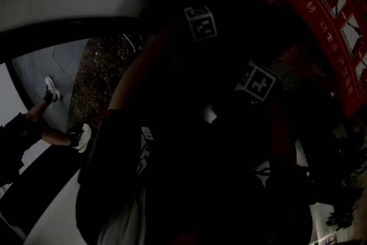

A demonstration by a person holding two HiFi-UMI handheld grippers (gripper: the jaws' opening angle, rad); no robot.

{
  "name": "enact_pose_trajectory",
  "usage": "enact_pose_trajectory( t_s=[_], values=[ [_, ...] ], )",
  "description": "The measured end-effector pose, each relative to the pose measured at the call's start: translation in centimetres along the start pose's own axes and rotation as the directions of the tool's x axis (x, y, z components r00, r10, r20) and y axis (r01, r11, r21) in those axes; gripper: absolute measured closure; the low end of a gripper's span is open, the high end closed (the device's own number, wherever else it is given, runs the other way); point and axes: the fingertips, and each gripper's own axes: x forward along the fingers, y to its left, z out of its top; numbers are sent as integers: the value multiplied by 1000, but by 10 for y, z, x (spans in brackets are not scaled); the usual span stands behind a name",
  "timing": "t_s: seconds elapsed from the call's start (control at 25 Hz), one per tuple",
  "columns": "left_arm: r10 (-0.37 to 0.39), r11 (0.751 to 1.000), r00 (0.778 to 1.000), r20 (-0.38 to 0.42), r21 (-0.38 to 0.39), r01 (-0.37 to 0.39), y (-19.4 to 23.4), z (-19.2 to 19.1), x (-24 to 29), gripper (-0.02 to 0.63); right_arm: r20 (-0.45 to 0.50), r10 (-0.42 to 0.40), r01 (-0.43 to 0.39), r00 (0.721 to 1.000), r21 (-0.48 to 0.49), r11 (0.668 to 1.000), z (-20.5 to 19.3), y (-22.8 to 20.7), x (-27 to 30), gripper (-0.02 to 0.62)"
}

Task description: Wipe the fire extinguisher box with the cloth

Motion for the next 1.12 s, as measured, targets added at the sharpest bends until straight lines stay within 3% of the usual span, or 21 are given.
enact_pose_trajectory(
  t_s=[0.16, 0.28, 0.36, 0.44, 0.64, 0.76, 0.92, 1.12],
  values=[
    [59, 990, 994, 96, 120, -70, 8, -13, -60, 557, 24, -47, 45, 999, 73, 996, 25, 14, -36, 595],
    [1, 978, 1000, 28, 208, -7, -2, -41, -109, 557, 13, -32, 31, 999, 104, 994, 51, 33, -77, 595],
    [-61, 972, 998, 25, 227, 54, -9, -49, -133, 557, -14, -39, 41, 999, 112, 993, 61, 40, -100, 595],
    [-112, 984, 991, 72, 149, 100, -11, -50, -154, 557, -44, -58, 63, 997, 119, 991, 65, 43, -120, 597],
    [-136, 990, 970, 202, -4, 139, -26, -47, -236, 557, -57, -48, 55, 997, 135, 989, 96, 81, -166, 595],
    [-204, 969, 937, 283, -75, 233, -70, -34, -308, 557, -28, -39, 42, 999, 112, 993, 130, 122, -203, 595],
    [-276, 942, 918, 285, -109, 317, -128, -26, -393, 557, -34, -16, 16, 999, 23, 1000, 165, 170, -259, 595],
    [-260, 904, 895, 362, -235, 358, -179, -17, -502, 557, -38, -26, 25, 999, -28, 999, 191, 238, -321, 595]
  ],
)
